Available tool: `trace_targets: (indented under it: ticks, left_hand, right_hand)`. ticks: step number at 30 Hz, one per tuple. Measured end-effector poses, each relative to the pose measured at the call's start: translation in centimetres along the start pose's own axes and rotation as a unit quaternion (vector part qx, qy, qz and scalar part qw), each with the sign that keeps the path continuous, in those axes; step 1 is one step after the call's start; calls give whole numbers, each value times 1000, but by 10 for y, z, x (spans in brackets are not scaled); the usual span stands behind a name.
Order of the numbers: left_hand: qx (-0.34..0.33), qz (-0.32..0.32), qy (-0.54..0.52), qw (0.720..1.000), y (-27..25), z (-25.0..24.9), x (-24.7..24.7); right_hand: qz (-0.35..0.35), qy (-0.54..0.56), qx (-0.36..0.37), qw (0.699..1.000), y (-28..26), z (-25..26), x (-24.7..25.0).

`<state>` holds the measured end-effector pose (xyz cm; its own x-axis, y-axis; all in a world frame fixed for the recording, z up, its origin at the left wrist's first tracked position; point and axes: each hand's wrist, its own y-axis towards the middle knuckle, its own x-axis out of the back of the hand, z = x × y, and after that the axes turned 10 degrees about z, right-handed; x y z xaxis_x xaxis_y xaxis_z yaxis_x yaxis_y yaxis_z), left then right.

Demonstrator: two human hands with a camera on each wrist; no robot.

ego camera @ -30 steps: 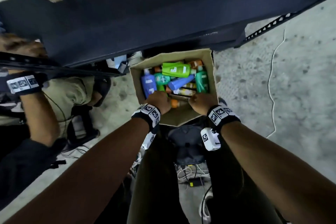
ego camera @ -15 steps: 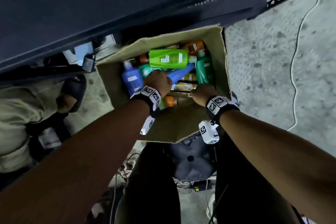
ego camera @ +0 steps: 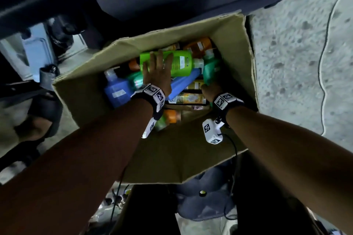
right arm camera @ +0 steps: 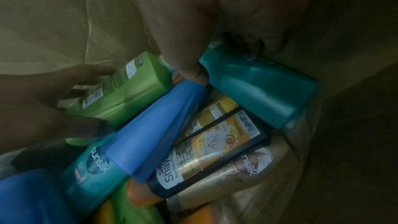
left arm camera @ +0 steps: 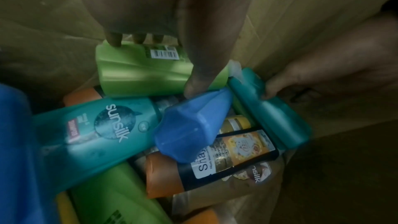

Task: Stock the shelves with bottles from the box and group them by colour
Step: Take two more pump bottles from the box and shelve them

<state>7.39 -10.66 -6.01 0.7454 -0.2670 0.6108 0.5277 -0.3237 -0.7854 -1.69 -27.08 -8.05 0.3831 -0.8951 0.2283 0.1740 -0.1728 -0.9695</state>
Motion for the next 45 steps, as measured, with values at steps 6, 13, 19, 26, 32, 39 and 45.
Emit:
trace_targets:
  ticks: [6,13,19,26,32,39,45]
  left_hand:
    - [-6,-19,19,1000,25,8,-7]
    - [21,-43,40,998,44,-2,-16]
    - [-8,-31,56,998,43,-2,-4]
    - [51,53,-127,989,3,-1,7]
    - [98,63,-335,935,-60,-3,5]
    - [118,63,-479,868,-146,-3,8]
    - [122,49,-543,830,-210,-11,25]
  right_hand:
    - [-46,20,25,998,17,-6,-15]
    - [-77,4,32,997,40,-23,-4]
    - [-94,94,86,987,39,-22,-5]
    - [-15,145,138,980,4,-10,2]
    - [-7,204,92,975,-53,1,11]
    - [-15,117,117,986,-125,2,36]
    - [-15,128,130,983,-182,-5,37]
